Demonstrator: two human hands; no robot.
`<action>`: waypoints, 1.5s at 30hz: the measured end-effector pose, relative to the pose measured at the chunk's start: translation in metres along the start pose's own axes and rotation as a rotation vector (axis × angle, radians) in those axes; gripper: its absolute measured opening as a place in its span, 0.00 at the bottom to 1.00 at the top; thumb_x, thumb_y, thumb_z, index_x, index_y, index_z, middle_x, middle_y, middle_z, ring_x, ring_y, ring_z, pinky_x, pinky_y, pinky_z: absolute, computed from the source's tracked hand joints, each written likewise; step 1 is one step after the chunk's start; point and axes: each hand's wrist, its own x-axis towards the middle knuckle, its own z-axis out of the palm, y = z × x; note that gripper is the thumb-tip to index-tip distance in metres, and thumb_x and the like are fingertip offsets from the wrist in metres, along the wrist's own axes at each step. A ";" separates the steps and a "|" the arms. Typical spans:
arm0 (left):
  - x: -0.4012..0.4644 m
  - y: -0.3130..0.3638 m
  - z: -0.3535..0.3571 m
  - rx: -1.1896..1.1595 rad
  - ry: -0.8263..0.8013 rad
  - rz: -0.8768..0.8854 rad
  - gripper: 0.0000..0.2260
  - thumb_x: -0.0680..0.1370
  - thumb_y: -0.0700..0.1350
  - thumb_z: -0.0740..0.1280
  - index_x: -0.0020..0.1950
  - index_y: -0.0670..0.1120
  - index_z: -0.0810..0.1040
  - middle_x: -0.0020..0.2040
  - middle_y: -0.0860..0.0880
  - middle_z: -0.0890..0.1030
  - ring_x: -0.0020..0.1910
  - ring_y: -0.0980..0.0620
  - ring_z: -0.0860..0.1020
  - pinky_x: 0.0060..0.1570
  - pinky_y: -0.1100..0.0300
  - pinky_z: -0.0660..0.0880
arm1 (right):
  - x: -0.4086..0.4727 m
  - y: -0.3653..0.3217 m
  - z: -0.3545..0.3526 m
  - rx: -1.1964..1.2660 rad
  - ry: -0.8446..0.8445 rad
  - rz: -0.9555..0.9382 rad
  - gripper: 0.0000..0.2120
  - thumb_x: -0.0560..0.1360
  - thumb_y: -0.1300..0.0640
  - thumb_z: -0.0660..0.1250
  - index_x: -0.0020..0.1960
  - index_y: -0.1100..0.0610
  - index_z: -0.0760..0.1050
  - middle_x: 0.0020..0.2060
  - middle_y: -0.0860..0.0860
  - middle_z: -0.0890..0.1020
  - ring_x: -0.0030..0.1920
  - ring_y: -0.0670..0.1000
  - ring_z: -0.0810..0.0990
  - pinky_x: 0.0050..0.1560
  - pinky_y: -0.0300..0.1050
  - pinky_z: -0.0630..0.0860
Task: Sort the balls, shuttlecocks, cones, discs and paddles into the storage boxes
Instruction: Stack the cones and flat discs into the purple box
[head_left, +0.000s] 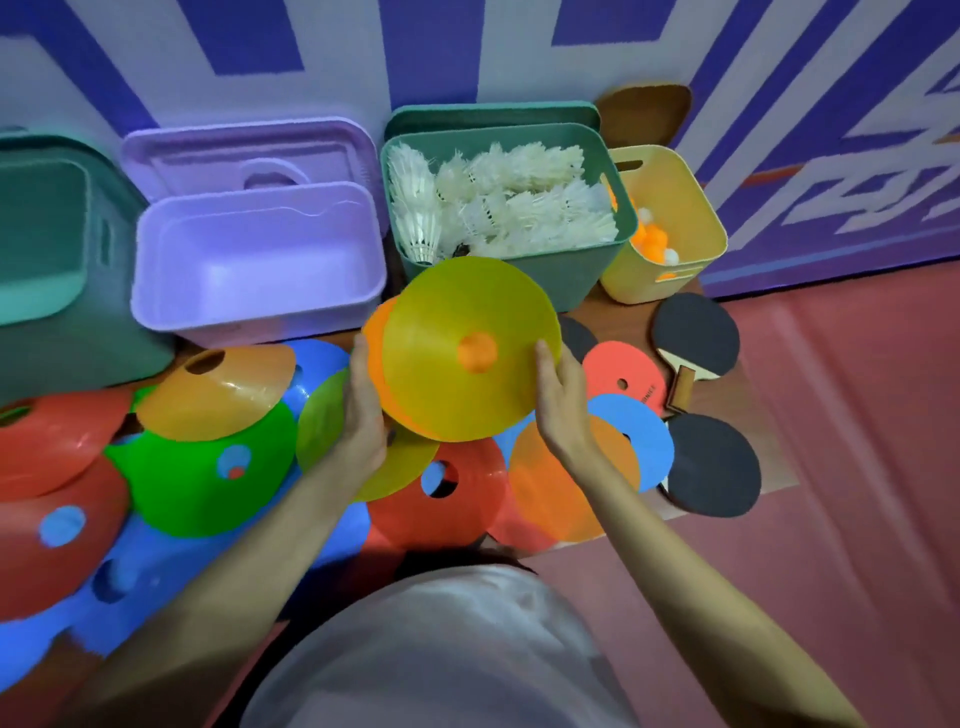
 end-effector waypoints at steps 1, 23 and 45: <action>-0.002 0.005 -0.007 -0.008 0.002 0.001 0.25 0.79 0.67 0.52 0.63 0.54 0.78 0.59 0.43 0.81 0.54 0.35 0.79 0.54 0.39 0.77 | 0.009 0.003 0.009 -0.016 -0.003 0.020 0.17 0.78 0.49 0.55 0.47 0.60 0.76 0.41 0.49 0.77 0.45 0.50 0.74 0.45 0.46 0.68; 0.087 0.148 -0.156 0.135 0.068 0.126 0.21 0.82 0.62 0.48 0.53 0.54 0.77 0.53 0.48 0.82 0.54 0.48 0.79 0.59 0.52 0.74 | 0.098 -0.099 0.209 -0.345 -0.278 -0.238 0.17 0.73 0.59 0.55 0.58 0.66 0.68 0.49 0.65 0.77 0.47 0.64 0.76 0.41 0.48 0.63; 0.219 0.152 -0.198 1.103 0.196 0.090 0.05 0.76 0.32 0.59 0.49 0.37 0.72 0.52 0.35 0.78 0.50 0.35 0.76 0.36 0.51 0.67 | 0.207 -0.047 0.314 -0.785 -0.411 0.040 0.15 0.73 0.69 0.61 0.59 0.69 0.67 0.56 0.67 0.75 0.55 0.67 0.76 0.44 0.48 0.66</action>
